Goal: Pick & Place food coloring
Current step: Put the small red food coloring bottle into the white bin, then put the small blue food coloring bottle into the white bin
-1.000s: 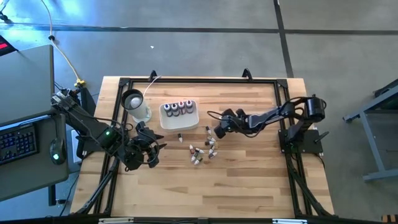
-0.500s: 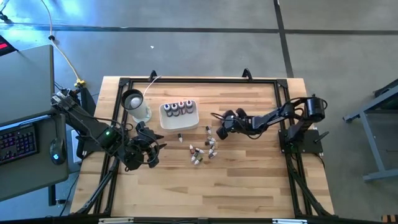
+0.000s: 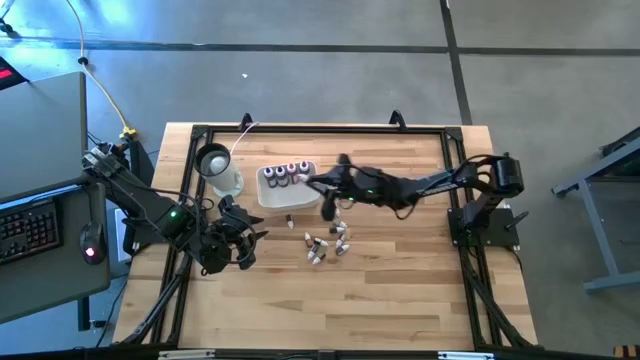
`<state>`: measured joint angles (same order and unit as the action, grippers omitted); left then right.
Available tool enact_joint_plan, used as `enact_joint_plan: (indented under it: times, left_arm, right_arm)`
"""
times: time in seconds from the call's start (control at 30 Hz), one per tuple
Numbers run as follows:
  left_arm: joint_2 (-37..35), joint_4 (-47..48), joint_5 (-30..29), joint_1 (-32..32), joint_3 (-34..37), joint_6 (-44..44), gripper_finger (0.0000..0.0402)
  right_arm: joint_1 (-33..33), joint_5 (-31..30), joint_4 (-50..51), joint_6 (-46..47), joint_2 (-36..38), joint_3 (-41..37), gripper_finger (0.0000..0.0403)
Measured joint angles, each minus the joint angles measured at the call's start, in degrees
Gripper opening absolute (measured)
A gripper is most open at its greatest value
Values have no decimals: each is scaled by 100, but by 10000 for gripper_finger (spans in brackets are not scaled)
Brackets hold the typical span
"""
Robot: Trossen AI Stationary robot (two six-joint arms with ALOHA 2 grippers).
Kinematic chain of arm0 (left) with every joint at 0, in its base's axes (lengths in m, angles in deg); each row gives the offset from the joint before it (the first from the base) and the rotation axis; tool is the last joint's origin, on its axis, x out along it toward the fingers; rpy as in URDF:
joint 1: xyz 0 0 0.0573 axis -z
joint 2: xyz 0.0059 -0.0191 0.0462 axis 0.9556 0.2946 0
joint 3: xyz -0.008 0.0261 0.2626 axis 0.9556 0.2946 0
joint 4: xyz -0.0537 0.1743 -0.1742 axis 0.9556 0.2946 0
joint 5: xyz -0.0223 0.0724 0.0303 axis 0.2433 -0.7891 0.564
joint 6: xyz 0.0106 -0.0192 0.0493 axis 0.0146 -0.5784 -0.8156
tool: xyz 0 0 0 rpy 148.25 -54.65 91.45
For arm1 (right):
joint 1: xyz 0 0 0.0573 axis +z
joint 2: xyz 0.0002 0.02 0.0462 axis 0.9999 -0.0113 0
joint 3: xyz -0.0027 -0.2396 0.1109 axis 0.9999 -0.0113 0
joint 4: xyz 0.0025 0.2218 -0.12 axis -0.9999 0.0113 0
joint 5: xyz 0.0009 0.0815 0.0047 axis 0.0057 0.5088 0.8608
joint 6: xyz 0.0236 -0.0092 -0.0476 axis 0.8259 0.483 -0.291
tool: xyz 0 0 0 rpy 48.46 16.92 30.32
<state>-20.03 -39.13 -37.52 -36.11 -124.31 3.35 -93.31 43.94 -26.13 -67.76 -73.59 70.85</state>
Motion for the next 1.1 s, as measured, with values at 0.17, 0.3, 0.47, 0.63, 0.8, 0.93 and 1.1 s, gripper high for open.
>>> enact_joint_plan:
  times: [0.17,0.3,0.47,0.63,0.8,0.93,1.1]
  left_arm:
    - [1,5,-4,2,2,-14,158]
    - [1,-1,0,2,2,-14,158]
    - [1,-1,94,1,2,-14,158]
    - [1,9,116,0,2,-14,158]
    - [-2,24,123,-1,2,-16,158]
    - [1,37,145,-1,2,-15,158]
    - [1,40,175,-1,2,-17,158]
  right_arm:
    - [74,-158,2130,-184,-832,1491,73]
    - [59,-179,3168,-239,-1653,2390,73]
    - [-22,-147,4054,-228,-2455,3253,73]
    - [-106,148,4401,-213,-2848,3744,81]
    - [-141,138,4421,-243,-2919,3796,103]
    - [-139,90,4426,-444,-2900,3795,120]
    - [-88,25,5109,-560,-2604,4134,130]
